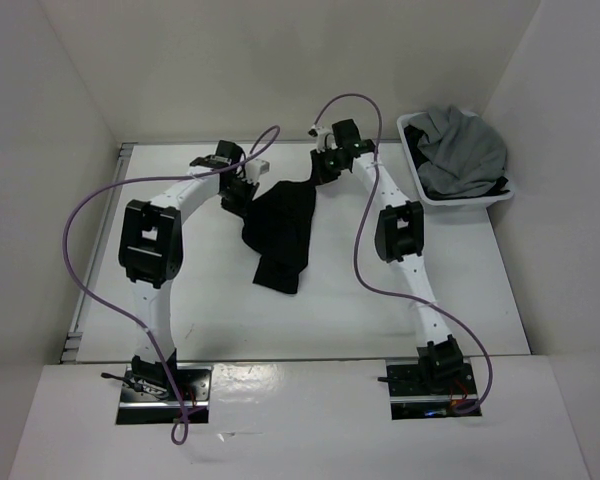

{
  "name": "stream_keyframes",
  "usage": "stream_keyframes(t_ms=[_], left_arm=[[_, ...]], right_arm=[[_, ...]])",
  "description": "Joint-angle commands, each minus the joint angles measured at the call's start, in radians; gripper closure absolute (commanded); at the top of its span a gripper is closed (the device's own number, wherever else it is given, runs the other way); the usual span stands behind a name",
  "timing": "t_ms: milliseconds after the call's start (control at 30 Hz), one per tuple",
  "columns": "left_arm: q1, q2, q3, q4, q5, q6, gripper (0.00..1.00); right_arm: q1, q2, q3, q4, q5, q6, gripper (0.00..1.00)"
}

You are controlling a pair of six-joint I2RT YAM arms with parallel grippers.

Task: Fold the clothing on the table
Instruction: Flatten the skirt out

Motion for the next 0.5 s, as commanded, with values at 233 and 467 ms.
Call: stream_keyframes(t_ms=[233, 467], left_arm=[[-0.005, -0.303, 0.196, -0.004, -0.145, 0.073, 1.0], [-0.005, -0.536, 0.138, -0.004, -0.132, 0.091, 1.0]], right_arm=[[-0.042, -0.607, -0.222, -0.076, 0.079, -0.115, 1.0], [-0.065, -0.988, -0.578, -0.047, 0.077, -0.202, 1.0]])
